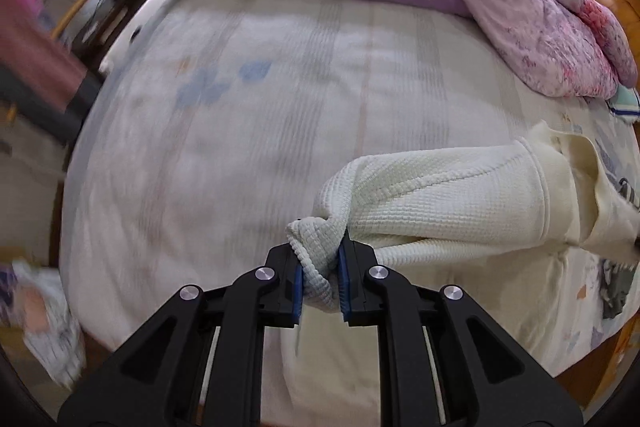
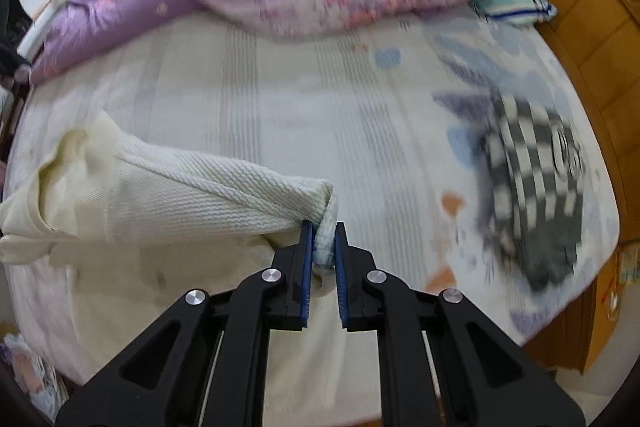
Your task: Fold large clothes
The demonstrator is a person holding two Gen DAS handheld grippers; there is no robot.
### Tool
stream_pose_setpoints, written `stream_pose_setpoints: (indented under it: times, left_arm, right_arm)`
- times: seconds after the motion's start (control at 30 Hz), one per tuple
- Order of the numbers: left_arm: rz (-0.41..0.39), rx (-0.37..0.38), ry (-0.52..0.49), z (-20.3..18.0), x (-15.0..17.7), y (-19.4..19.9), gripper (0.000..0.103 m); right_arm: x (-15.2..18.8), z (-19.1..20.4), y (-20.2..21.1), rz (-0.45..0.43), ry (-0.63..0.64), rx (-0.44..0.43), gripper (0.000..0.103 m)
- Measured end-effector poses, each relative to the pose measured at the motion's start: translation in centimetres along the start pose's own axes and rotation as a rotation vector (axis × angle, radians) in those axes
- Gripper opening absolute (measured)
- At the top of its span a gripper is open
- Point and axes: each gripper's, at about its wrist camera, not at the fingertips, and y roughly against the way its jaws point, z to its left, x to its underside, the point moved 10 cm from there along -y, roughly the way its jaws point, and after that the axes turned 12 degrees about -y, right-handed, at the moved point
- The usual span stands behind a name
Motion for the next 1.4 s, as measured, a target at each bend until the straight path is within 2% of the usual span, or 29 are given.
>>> stream_pose_setpoints:
  times: [0.1,0.2,0.23,0.3,0.33,0.37,0.4,0.43,0.47,0.5,0.53,0.6,0.63,0.67,0.7,0.73,0.77,0.83,0.87,0.9,0.97,1.03,1.07,1.1,1.17,1.27,1.33,1.4]
  left_arm:
    - [0.074,-0.004,0.039,-0.2,6.5,-1.2,0.013]
    - [0.186,0.031,0.109,-0.4,13.5,-4.2,0.014]
    - [0.208,0.023,0.114,-0.3,15.0,-5.2,0.014]
    - [0.287,-0.013,0.063,-0.7,18.7,-7.7,0.016]
    - [0.329,-0.026,0.032,-0.8,19.9,-8.7,0.022]
    - [0.361,-0.031,0.010,-0.9,20.9,-9.2,0.023]
    - [0.376,-0.022,-0.007,-1.2,21.4,-9.3,0.024]
    - [0.381,-0.026,-0.019,-1.2,21.4,-8.9,0.032]
    - [0.398,-0.043,-0.033,-0.9,21.4,-8.4,0.051]
    - [0.419,-0.070,-0.045,-0.6,21.3,-7.5,0.059]
    - [0.409,-0.059,-0.042,-0.6,21.0,-6.7,0.062]
    - [0.346,-0.037,-0.037,-0.7,19.4,-4.5,0.062]
    - [0.327,-0.051,-0.043,-0.6,18.6,-3.8,0.057]
    - [0.297,-0.047,-0.045,-0.7,17.3,-3.1,0.038]
    - [0.267,-0.017,-0.032,-1.2,16.1,-2.7,0.029]
    - [0.243,0.041,0.002,-2.0,14.6,-2.5,0.022]
    - [0.228,0.098,0.031,-2.9,13.4,-2.6,0.016]
    - [0.198,0.193,0.044,-5.4,10.9,-3.7,0.010]
    - [0.198,0.210,0.028,-6.5,10.2,-4.5,0.009]
    - [0.210,0.222,0.010,-7.7,9.8,-5.5,0.009]
    - [0.281,0.261,-0.031,-10.9,9.8,-8.8,0.005]
    - [0.374,0.259,-0.075,-12.6,11.8,-10.9,0.002]
    - [0.414,0.252,-0.101,-13.3,13.3,-11.3,0.002]
    - [0.421,0.248,-0.132,-13.8,14.5,-11.0,0.002]
    - [0.419,0.242,-0.159,-13.9,16.5,-10.0,0.002]
    - [0.550,0.245,-0.088,-12.6,22.3,-9.2,0.003]
    - [0.615,0.199,-0.086,-11.2,25.6,-9.1,0.003]
    - [0.652,0.182,-0.040,-9.8,27.6,-8.4,0.003]
  right_arm:
    - [5.7,-2.1,-1.4,0.098,-0.041,0.025,0.010]
    - [11.7,-4.1,-4.4,0.207,-0.069,0.092,0.009]
    - [14.3,-4.8,-6.0,0.266,-0.068,0.123,0.009]
    - [18.4,-5.6,-8.1,0.359,-0.079,0.151,0.011]
    - [20.3,-5.8,-8.9,0.419,-0.090,0.150,0.012]
    - [22.0,-6.0,-9.2,0.474,-0.108,0.155,0.015]
    - [23.8,-6.3,-9.4,0.549,-0.151,0.153,0.022]
    - [24.3,-6.3,-9.2,0.572,-0.183,0.132,0.031]
    - [24.4,-6.2,-8.6,0.573,-0.226,0.088,0.039]
    - [24.1,-6.0,-7.9,0.558,-0.249,0.058,0.056]
    - [23.6,-5.9,-7.2,0.537,-0.260,0.042,0.061]
    - [21.8,-5.2,-6.1,0.490,-0.257,0.003,0.061]
    - [20.4,-4.2,-5.5,0.462,-0.245,-0.047,0.061]
    - [19.5,-3.4,-5.4,0.443,-0.238,-0.085,0.061]
    - [18.2,-2.1,-5.2,0.421,-0.226,-0.145,0.060]
    - [16.8,-0.5,-5.3,0.407,-0.211,-0.211,0.052]
    - [16.1,0.4,-5.6,0.408,-0.203,-0.240,0.049]
    - [14.7,3.3,-7.2,0.448,-0.181,-0.299,0.038]
    - [14.3,4.9,-8.6,0.467,-0.174,-0.326,0.038]
    - [14.2,6.2,-10.2,0.489,-0.169,-0.348,0.035]
    - [14.9,7.9,-13.5,0.568,-0.165,-0.331,0.027]
    - [17.9,9.6,-15.3,0.711,-0.140,-0.308,0.026]
    - [18.4,9.8,-15.4,0.726,-0.113,-0.290,0.026]
    - [19.6,9.7,-15.1,0.730,-0.074,-0.263,0.026]
    - [22.3,8.7,-14.3,0.781,-0.077,-0.252,0.026]
    - [27.7,5.8,-12.8,0.895,-0.134,-0.254,0.023]
    - [30.0,3.6,-12.1,0.922,-0.132,-0.209,0.022]
    - [30.7,2.2,-10.9,0.925,-0.161,-0.218,0.022]
